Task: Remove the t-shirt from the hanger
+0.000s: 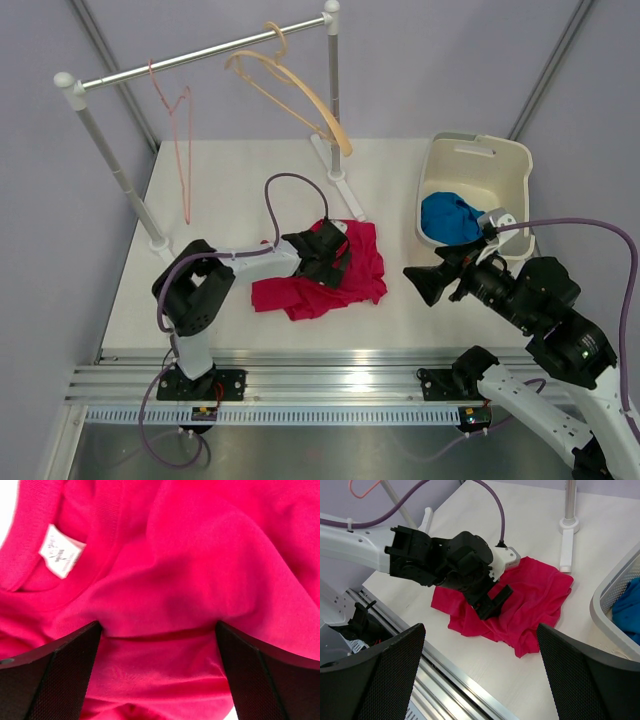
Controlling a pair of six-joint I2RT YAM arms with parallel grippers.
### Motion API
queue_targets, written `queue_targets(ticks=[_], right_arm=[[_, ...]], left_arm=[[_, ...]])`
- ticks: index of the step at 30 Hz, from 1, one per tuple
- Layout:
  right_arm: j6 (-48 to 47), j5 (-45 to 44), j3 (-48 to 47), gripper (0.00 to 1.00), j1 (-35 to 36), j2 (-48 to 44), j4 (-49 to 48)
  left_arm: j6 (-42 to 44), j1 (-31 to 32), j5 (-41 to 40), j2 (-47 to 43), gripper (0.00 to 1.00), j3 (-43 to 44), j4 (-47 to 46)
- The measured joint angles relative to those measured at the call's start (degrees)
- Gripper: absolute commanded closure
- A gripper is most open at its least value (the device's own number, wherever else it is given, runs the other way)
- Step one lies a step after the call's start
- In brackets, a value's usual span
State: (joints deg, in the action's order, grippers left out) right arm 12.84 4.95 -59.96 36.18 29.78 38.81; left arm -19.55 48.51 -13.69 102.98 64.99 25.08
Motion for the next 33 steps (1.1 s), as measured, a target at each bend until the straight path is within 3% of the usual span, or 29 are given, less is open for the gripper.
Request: queue_targets(ticks=[4,5,7,8,13,23,30,31,33], right_arm=[[0.04,0.02,0.24,0.0,0.0,-0.37,-0.04],[0.04,0.02,0.35,0.0,0.0,-0.42,-0.04],[0.26,0.02,0.81,0.0,0.0,-0.42,-0.2],[0.44,0.07,1.03,0.01,0.0,-0.35,-0.22],[1.62,0.9,3.43,0.01,0.0,0.87,-2.67],[3.04,7.06,7.98,0.01,-0.04,15.19,-12.28],[1.73,18.45,12.35,0.02,-0.04,20.72,-21.94],[1.31,20.15,13.0,0.03,-0.04,21.4,-23.52],[0.55,22.49,14.4,0.3,-0.04,22.45,-26.4]], left_arm=[[-1.09,0.13,0.15,2.32,0.57,0.55,-2.27],[-1.11,0.17,0.07,2.6,0.74,0.55,-2.97],[-1.22,0.15,-0.37,2.64,0.95,0.5,-4.11],[-1.38,0.11,-0.35,2.62,1.0,0.48,-4.44],[-2.64,0.09,2.14,-1.05,1.0,-0.85,-4.61],[-5.53,1.27,18.34,-28.63,1.0,-0.98,-8.41],[-5.99,1.66,27.36,-33.94,1.0,-1.09,-8.7],[-5.99,1.66,28.04,-34.34,1.0,-1.16,-8.61],[-6.03,1.68,29.46,-35.23,1.0,-1.27,-8.46]])
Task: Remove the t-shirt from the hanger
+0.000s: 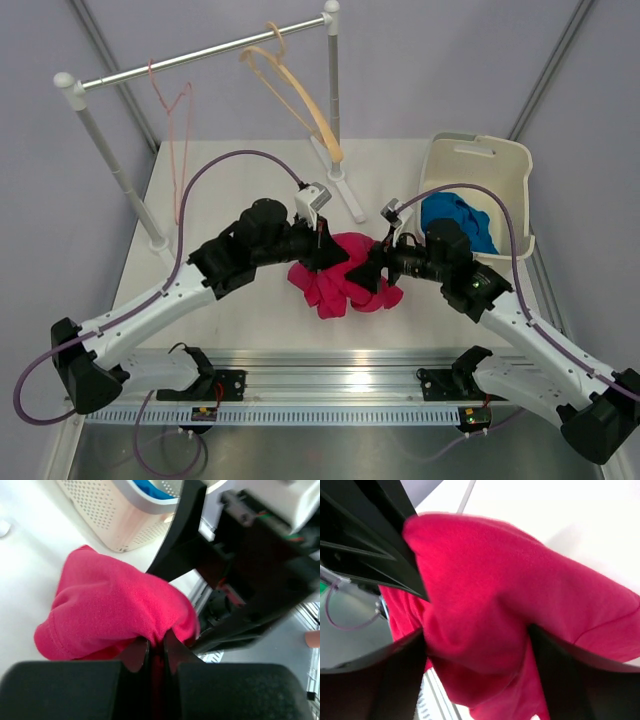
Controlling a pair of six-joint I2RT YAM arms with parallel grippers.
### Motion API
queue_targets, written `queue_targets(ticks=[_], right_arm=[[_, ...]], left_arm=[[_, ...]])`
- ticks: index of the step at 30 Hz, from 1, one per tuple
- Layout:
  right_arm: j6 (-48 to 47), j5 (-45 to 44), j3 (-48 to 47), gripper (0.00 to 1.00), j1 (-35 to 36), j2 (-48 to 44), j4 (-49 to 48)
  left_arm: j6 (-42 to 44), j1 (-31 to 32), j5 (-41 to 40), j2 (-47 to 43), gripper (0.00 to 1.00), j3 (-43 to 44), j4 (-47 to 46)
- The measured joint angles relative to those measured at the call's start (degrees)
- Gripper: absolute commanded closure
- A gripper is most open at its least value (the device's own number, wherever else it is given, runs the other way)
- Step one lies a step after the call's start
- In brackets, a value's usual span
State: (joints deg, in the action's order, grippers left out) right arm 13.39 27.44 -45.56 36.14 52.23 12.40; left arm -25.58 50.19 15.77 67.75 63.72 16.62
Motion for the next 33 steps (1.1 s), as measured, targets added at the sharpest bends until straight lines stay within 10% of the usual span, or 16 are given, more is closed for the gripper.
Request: queue_targets(ticks=[2,5,7,14,21,33], right_arm=[[-0.26,1.95,1.4,0.51,0.0,0.72,-2.64],[-0.2,2.21,1.81,0.97,0.0,1.03,-4.04],[0.5,0.61,1.77,1.0,0.0,0.59,-3.15],[1.99,-20.35,-4.72,1.0,0.0,-1.57,7.67],[-1.03,-39.85,-31.89,1.0,-0.61,3.17,20.65],[-13.77,-69.29,-63.82,1.0,-8.92,22.32,26.21]], left_arm=[[0.02,-0.02,1.05,-0.98,0.82,-0.02,0.0],[0.2,-0.02,1.29,-1.99,0.2,-0.02,-0.17],[0.11,-0.02,0.98,-2.82,0.01,0.09,-0.44],[0.46,-0.02,-4.61,-5.25,0.01,4.04,2.1],[0.48,-0.02,-12.5,-7.72,0.01,6.03,6.93],[-1.97,-0.02,-23.65,-7.17,0.01,-11.3,2.56]])
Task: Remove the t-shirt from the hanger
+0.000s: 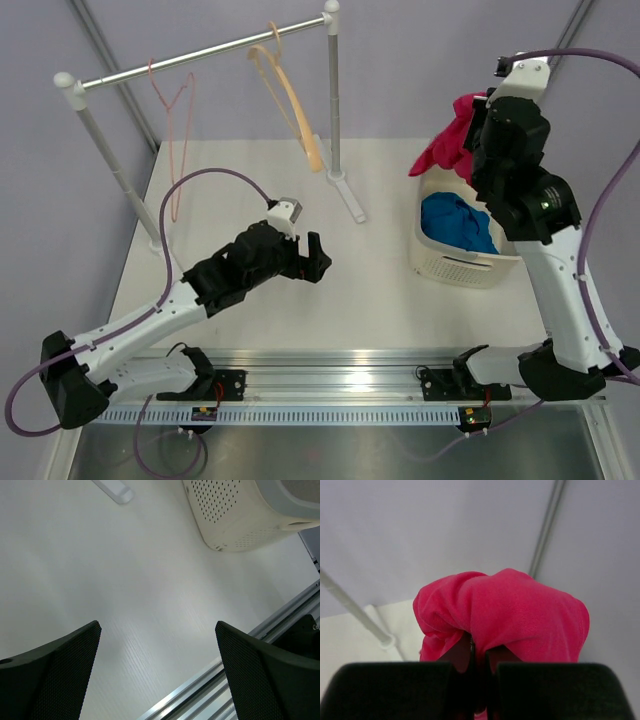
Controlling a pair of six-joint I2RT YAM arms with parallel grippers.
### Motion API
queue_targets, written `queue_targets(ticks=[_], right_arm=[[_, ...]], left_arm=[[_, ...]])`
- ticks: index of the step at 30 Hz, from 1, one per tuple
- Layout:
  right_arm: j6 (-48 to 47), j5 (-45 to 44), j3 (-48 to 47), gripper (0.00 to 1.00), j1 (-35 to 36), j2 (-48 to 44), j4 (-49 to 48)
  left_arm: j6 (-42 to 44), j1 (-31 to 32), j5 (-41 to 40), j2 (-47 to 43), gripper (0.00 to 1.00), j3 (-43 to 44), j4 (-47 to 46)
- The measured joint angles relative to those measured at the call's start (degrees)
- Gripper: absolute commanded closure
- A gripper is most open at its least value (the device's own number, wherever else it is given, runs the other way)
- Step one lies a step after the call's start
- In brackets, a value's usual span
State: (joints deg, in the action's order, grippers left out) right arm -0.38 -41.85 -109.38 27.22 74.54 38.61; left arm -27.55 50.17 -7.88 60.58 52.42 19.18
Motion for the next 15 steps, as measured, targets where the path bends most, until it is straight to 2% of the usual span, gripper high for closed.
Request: queue_targets(ticks=[5,10,13,14,15], right_arm=[[-0.11,-0.17,10.71,1.0,-6.64,2.16,-1.18],[6.25,9.09,22.56,1.0,-18.1,4.96,-2.73],[8.31,14.51,24.96,1.0,-20.92,9.97,-3.61],[8.9,15.93,25.11,0.98,-20.96,11.58,-3.89],[9.7,17.38,25.29,0.91,-20.85,13.07,-4.31]], left_arm=[[0.0,0.0,0.33,-0.94,0.01,-6.78,-6.29],[0.28,0.0,0.57,-0.07,0.01,-9.4,-8.63],[0.66,0.0,0.55,1.16,0.01,-9.31,-9.01],[0.74,0.0,0.57,1.53,0.01,-9.31,-8.96],[0.74,0.0,0.57,1.68,0.01,-9.31,-8.94]])
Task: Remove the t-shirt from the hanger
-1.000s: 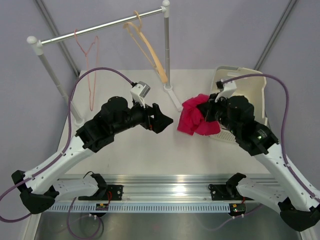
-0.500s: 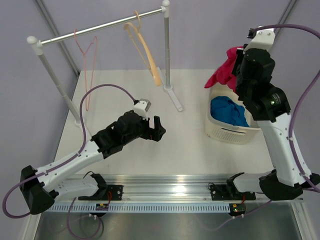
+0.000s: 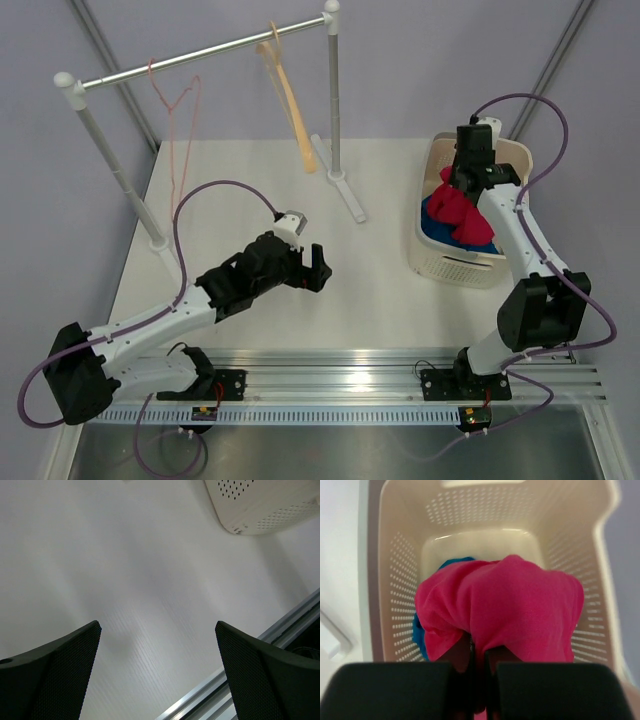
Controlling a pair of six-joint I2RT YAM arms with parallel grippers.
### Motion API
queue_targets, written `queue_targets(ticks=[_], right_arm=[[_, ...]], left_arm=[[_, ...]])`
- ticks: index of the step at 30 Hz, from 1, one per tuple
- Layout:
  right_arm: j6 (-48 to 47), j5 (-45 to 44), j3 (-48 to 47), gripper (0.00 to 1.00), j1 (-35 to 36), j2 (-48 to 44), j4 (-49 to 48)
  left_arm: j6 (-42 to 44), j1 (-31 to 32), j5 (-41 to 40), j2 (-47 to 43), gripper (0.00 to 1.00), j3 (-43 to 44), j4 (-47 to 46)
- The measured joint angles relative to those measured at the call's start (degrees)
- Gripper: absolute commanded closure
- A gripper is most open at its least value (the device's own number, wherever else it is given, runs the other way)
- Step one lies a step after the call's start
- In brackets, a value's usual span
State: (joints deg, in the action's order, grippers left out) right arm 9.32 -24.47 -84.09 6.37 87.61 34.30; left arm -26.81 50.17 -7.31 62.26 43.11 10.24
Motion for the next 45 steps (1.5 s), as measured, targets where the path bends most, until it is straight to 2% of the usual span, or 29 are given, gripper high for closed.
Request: queue_targets(ticks=[1,4,5,6,7,13,16,20,23,26,32,35,41,45], right_arm=[[0.83,0.96,0.11,0.67,0.02,1.09,-0.24],[3.78,2.45,0.11,0.38,0.22,3.28,-0.2],[4.48,2.67,0.11,0.15,0.22,3.58,-0.11],[5.25,2.6,-0.11,0.06,0.22,3.76,0.35],[6.01,2.58,-0.7,0.02,0.22,3.91,1.16],[8.5,3.3,-6.23,0.01,0.22,2.36,5.75],[9.77,8.07,-6.62,0.0,0.22,-2.05,6.56],[12.46,17.09,0.07,0.01,1.77,-12.7,2.73],[13.51,17.64,7.28,0.01,11.61,-19.1,-0.44],[13.57,18.21,12.55,0.0,23.26,-19.74,-4.2],[12.22,18.25,26.84,0.01,38.77,-23.21,-11.67],[12.17,18.32,30.93,0.0,39.95,-26.77,-14.19],[14.1,17.25,33.22,0.01,39.95,-33.07,-21.51],[14.69,13.42,37.59,0.01,39.95,-36.17,-25.53]], left_arm=[[0.04,0.0,-0.02,0.02,0.01,0.0,-0.04],[0.24,0.0,-0.02,0.0,0.01,0.0,-0.17],[0.28,0.0,-0.02,-0.02,0.01,0.0,-0.2],[0.35,0.0,-0.07,-0.09,0.01,0.0,-0.26],[0.42,0.0,-0.09,-0.2,0.01,0.0,-0.26],[0.68,0.0,-0.33,-1.88,0.01,-0.11,-0.57],[0.87,0.0,-0.33,-3.5,0.01,-0.55,-0.85],[1.51,0.0,-0.42,-5.27,0.01,-0.59,-0.96],[1.97,0.0,-0.44,-6.67,0.01,-0.63,-1.03],[2.73,0.0,-0.48,-8.72,0.01,-1.27,-1.42],[5.57,0.0,-0.55,-15.52,0.01,-2.93,-1.46],[6.64,0.0,-0.15,-18.27,0.01,-3.61,-2.45],[8.2,0.0,1.53,-22.6,0.01,-6.47,-5.07],[8.85,0.0,1.55,-24.09,0.01,-8.9,-7.43]])
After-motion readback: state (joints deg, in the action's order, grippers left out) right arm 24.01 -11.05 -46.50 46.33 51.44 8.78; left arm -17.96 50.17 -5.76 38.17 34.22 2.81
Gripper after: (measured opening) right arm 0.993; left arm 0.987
